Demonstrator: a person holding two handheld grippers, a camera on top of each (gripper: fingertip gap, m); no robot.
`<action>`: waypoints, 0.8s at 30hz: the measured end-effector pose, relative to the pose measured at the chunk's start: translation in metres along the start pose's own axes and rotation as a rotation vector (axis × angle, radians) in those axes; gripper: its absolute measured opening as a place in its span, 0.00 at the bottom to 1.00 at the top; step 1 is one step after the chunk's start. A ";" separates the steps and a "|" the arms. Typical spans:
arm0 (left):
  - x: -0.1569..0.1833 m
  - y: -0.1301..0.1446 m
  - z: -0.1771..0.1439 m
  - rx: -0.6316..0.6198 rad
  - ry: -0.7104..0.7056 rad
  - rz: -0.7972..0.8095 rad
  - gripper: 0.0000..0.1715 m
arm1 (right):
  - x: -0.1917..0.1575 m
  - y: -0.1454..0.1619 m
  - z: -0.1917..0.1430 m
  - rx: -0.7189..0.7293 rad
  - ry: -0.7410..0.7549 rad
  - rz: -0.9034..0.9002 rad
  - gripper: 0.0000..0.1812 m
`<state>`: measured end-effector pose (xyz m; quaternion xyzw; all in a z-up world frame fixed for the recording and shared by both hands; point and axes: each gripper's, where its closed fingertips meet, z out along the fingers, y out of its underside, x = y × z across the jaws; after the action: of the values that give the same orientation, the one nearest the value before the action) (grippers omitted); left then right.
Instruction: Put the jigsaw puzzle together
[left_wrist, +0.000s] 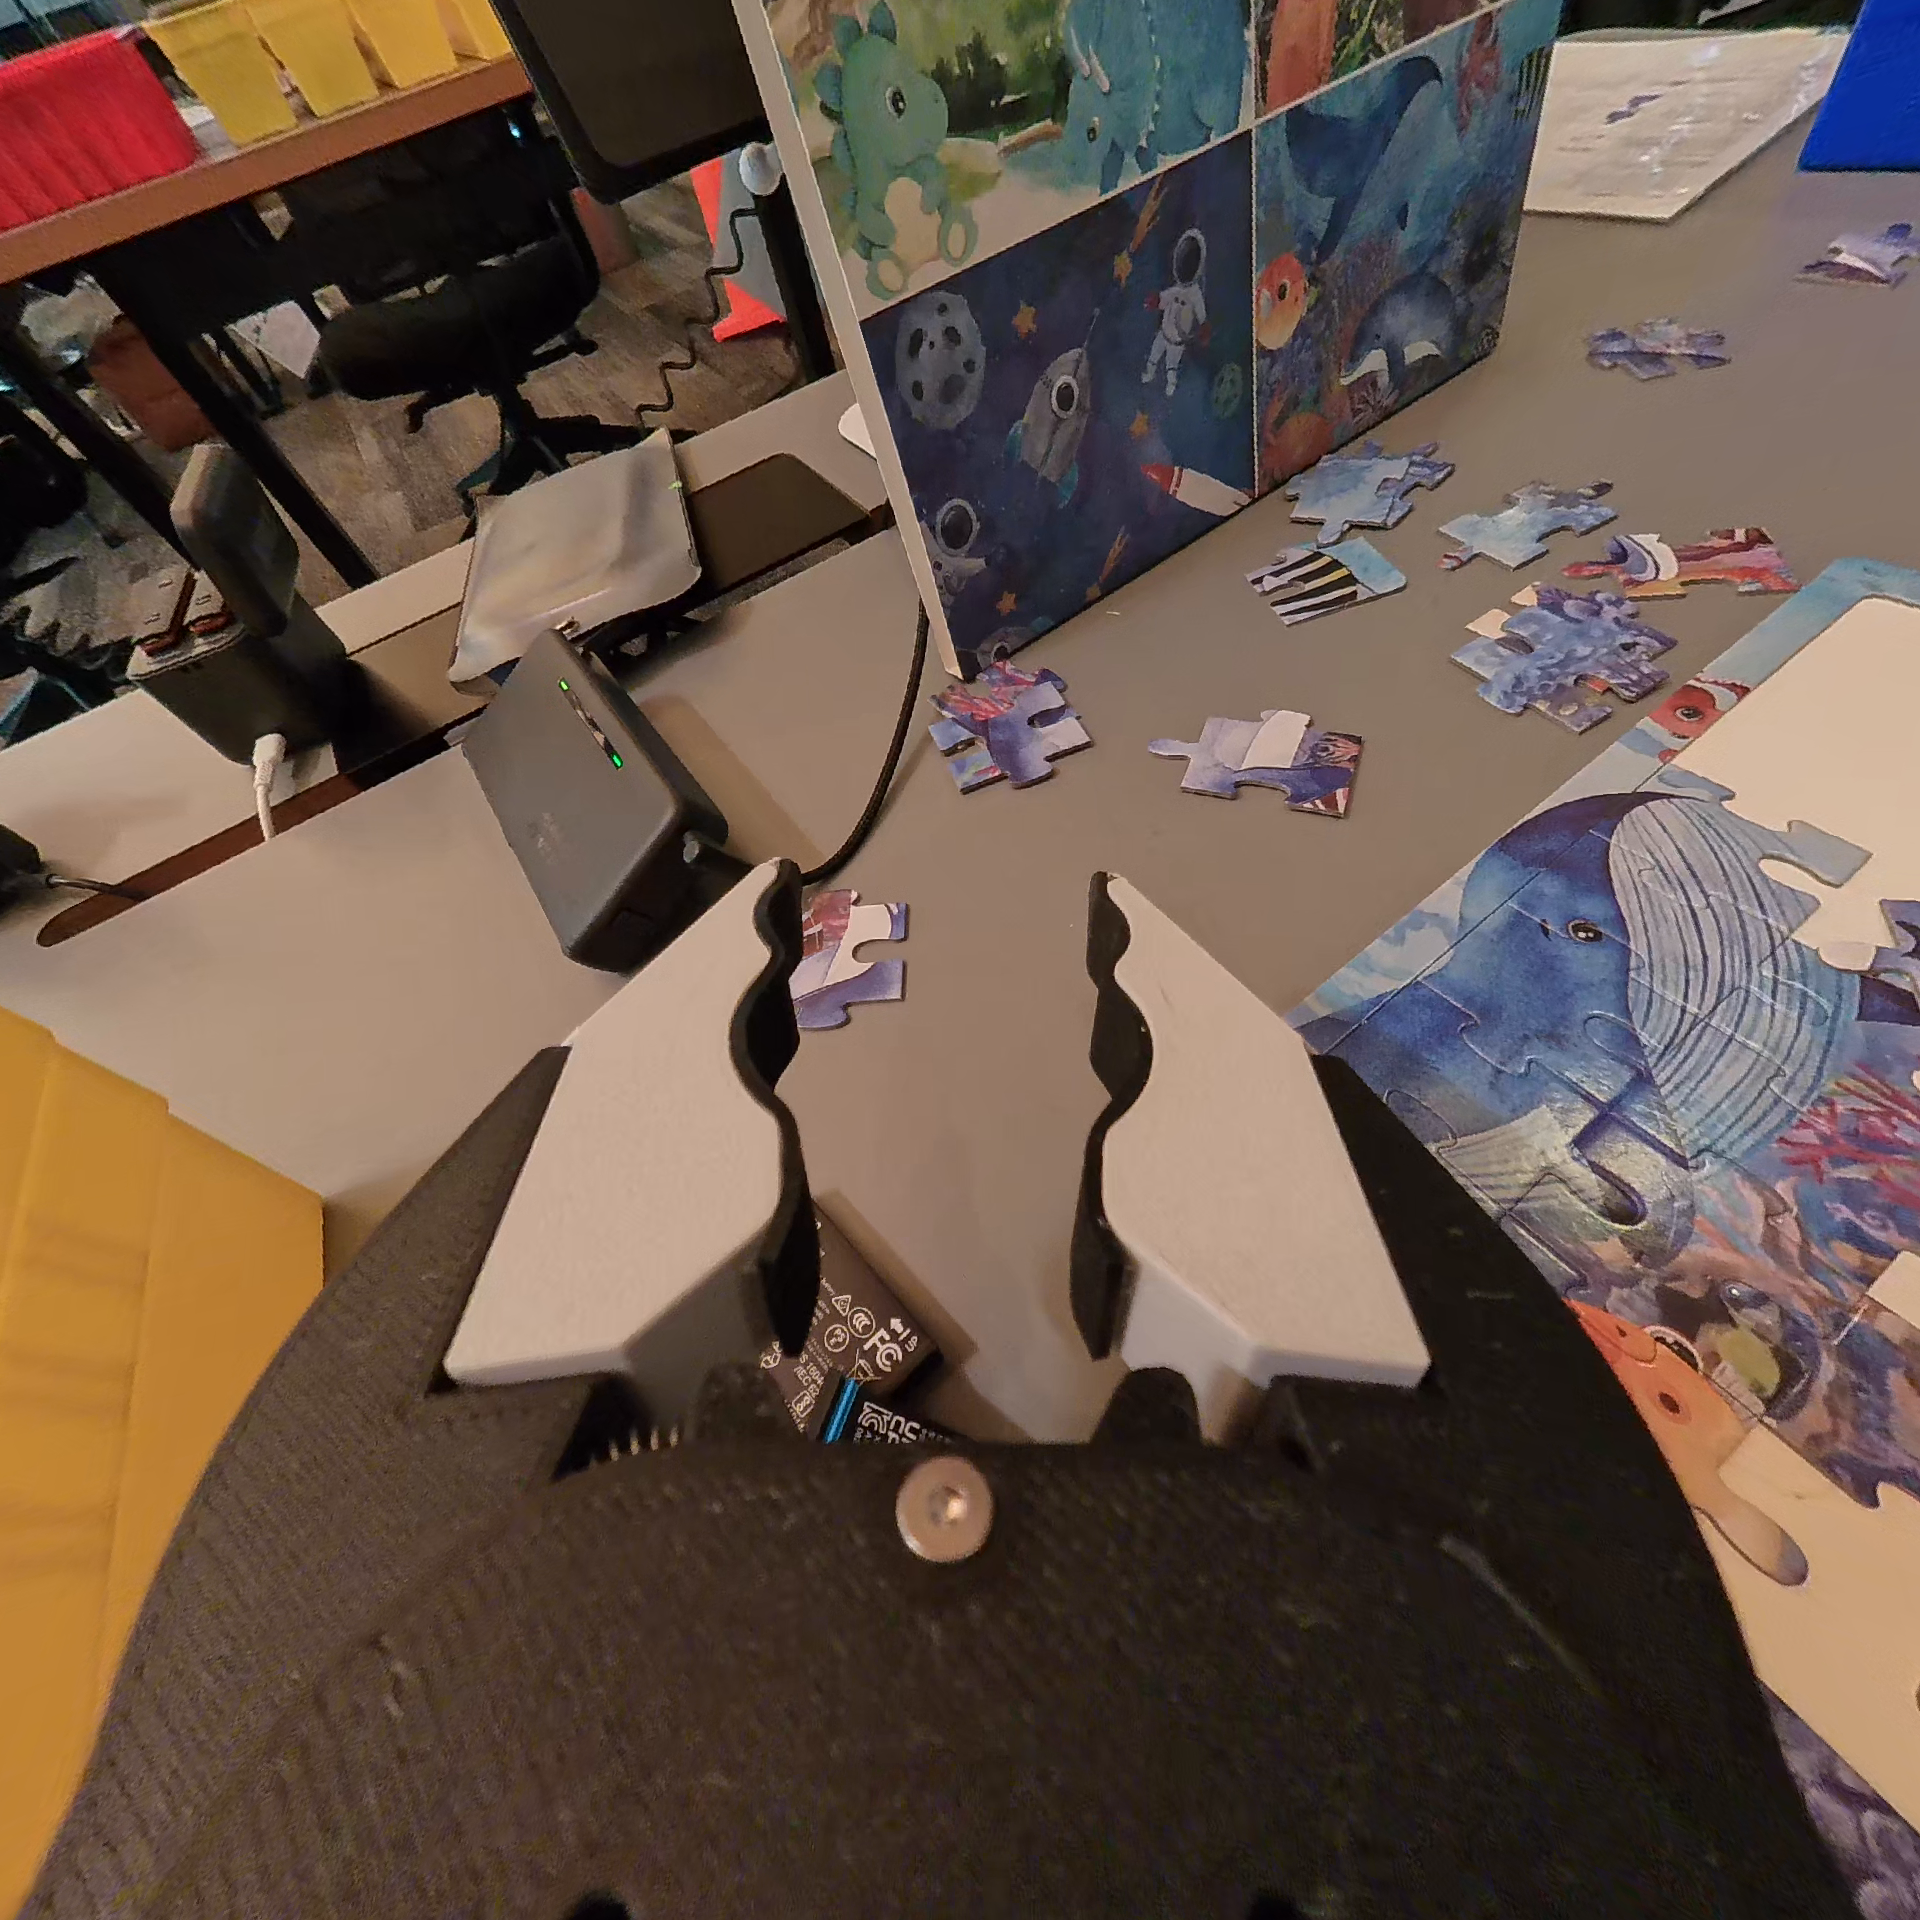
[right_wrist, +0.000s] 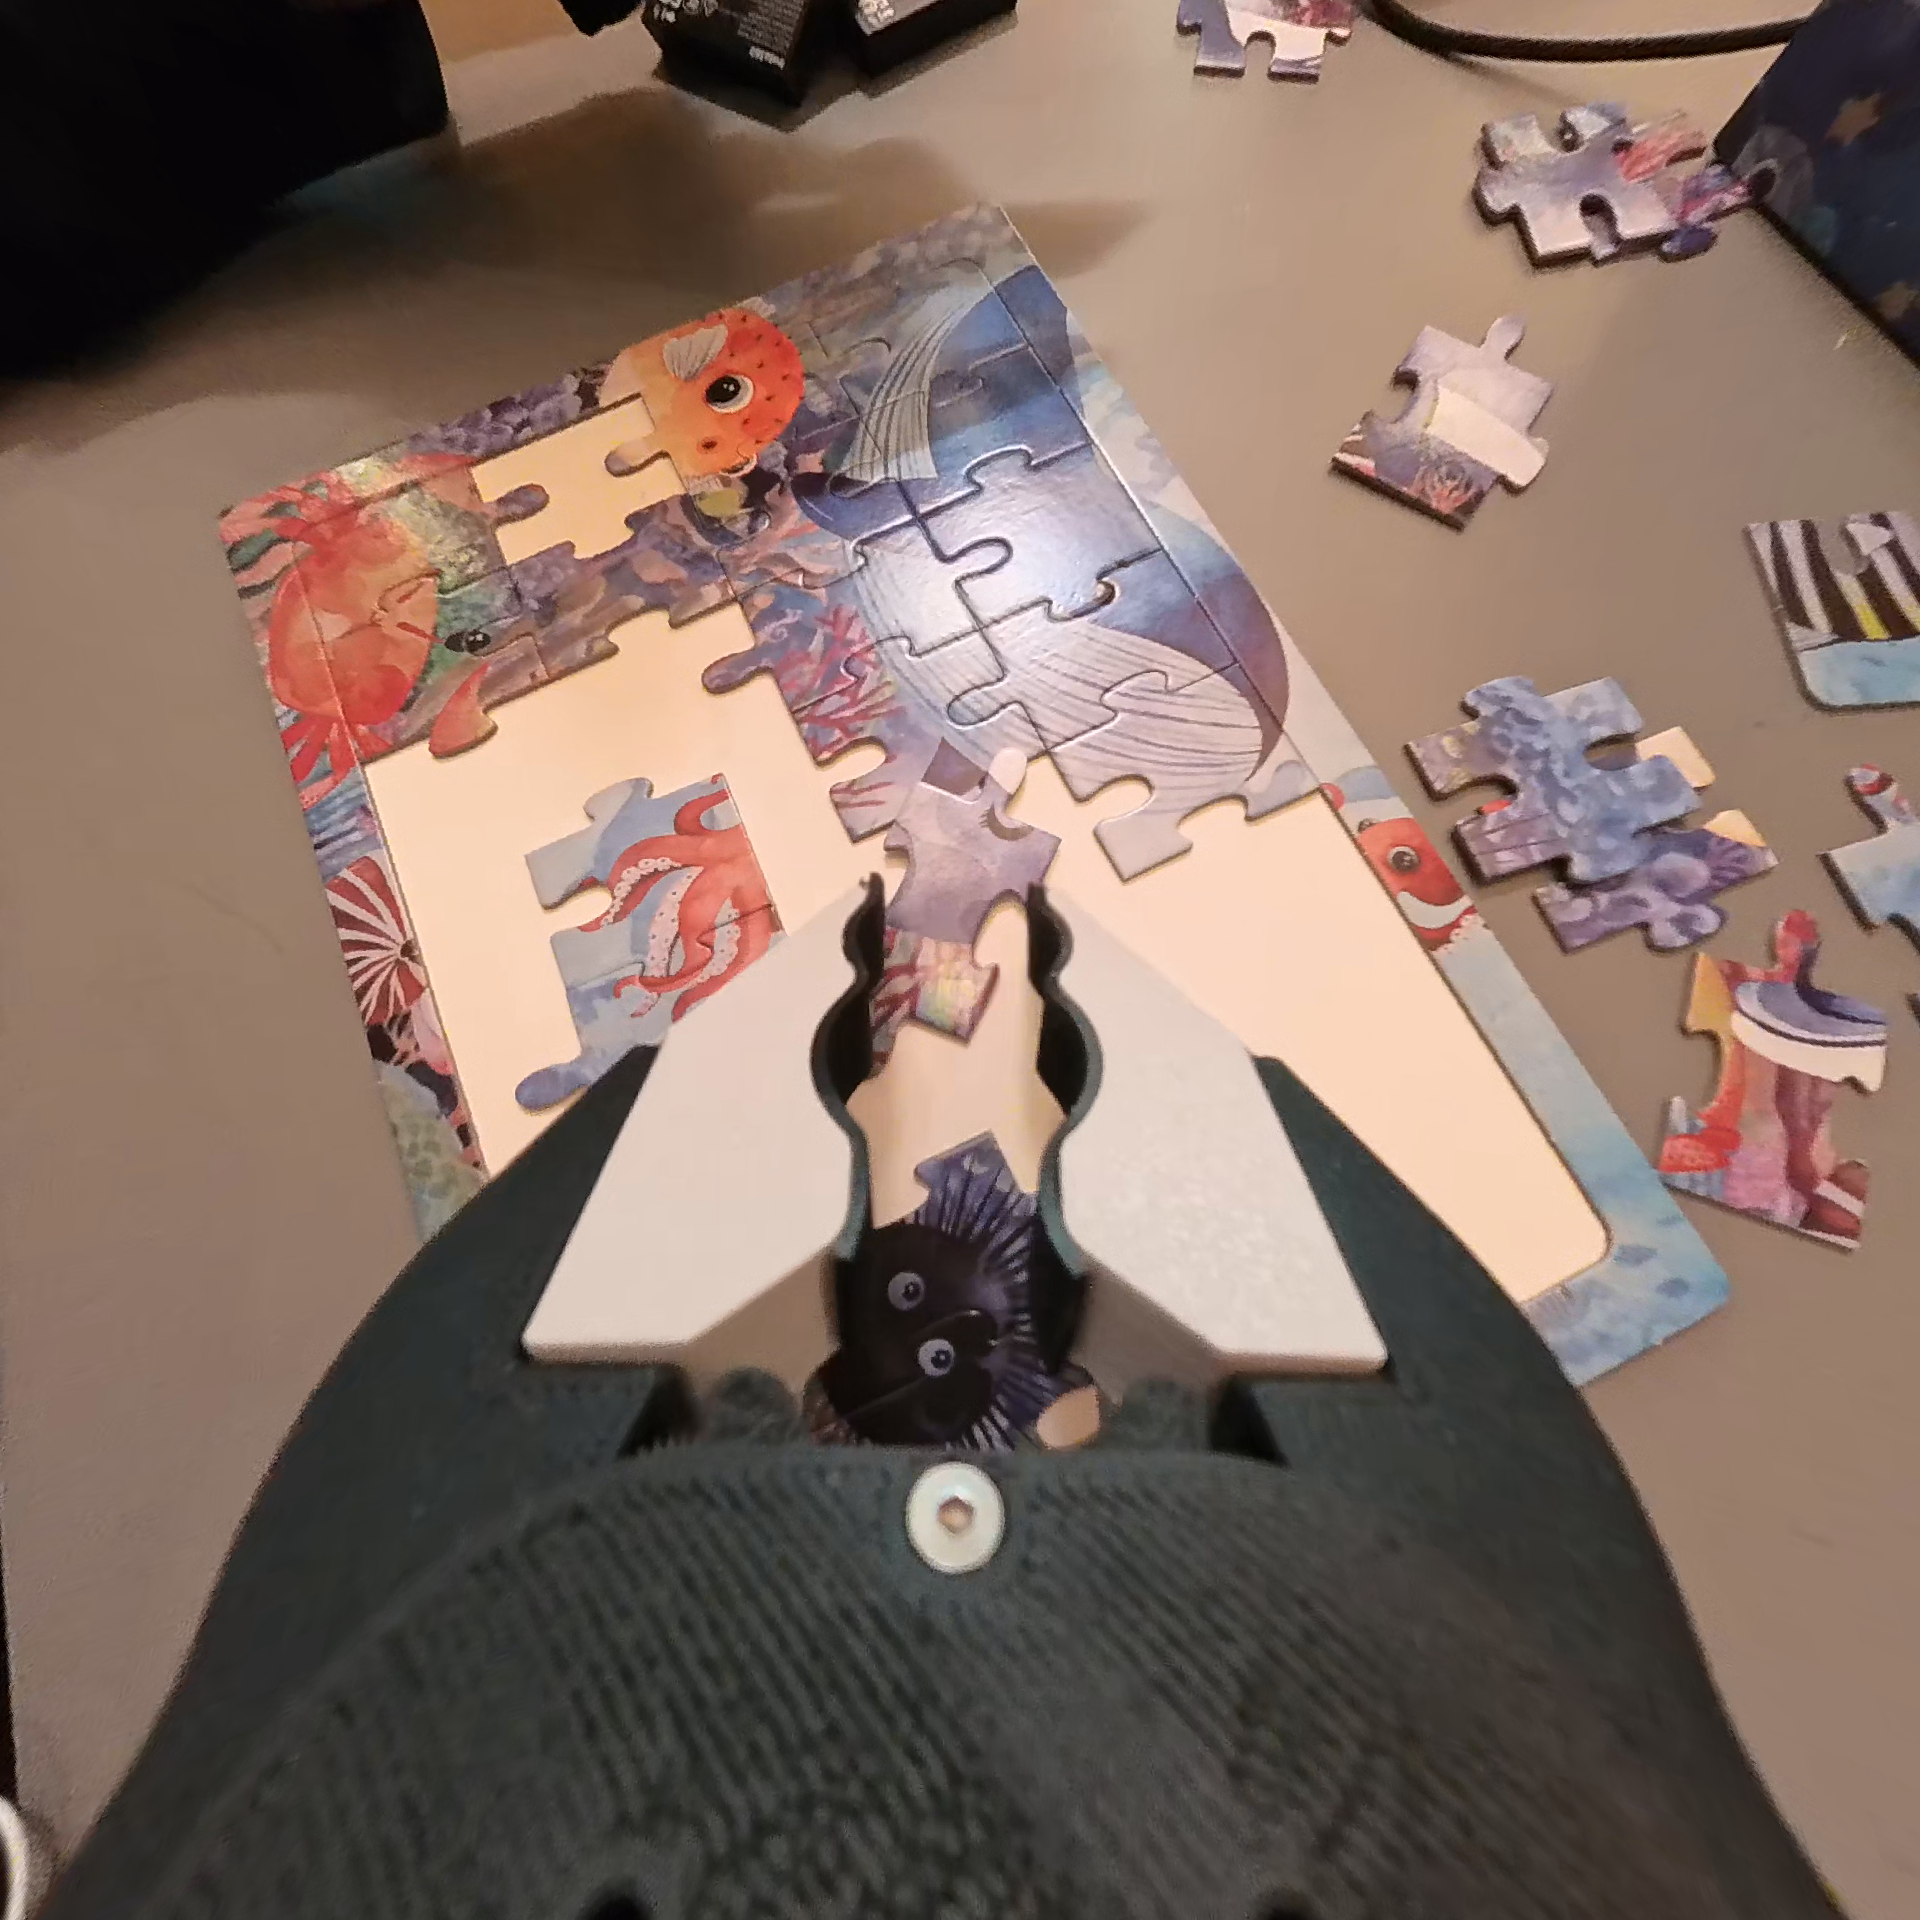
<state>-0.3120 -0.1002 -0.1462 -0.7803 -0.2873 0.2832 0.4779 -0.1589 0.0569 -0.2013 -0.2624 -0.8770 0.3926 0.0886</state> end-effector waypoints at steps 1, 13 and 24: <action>0.000 0.000 0.000 0.000 0.000 0.000 0.31 | 0.000 0.000 0.000 0.003 -0.002 0.004 0.14; 0.000 0.000 0.000 0.000 0.001 0.001 0.31 | 0.005 0.001 -0.002 0.003 0.011 0.011 0.17; 0.001 0.000 0.000 -0.003 0.002 0.004 0.31 | 0.007 0.000 -0.002 0.010 0.028 0.002 0.18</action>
<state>-0.3116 -0.0997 -0.1468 -0.7818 -0.2858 0.2829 0.4764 -0.1634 0.0621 -0.2003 -0.2685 -0.8733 0.3935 0.1018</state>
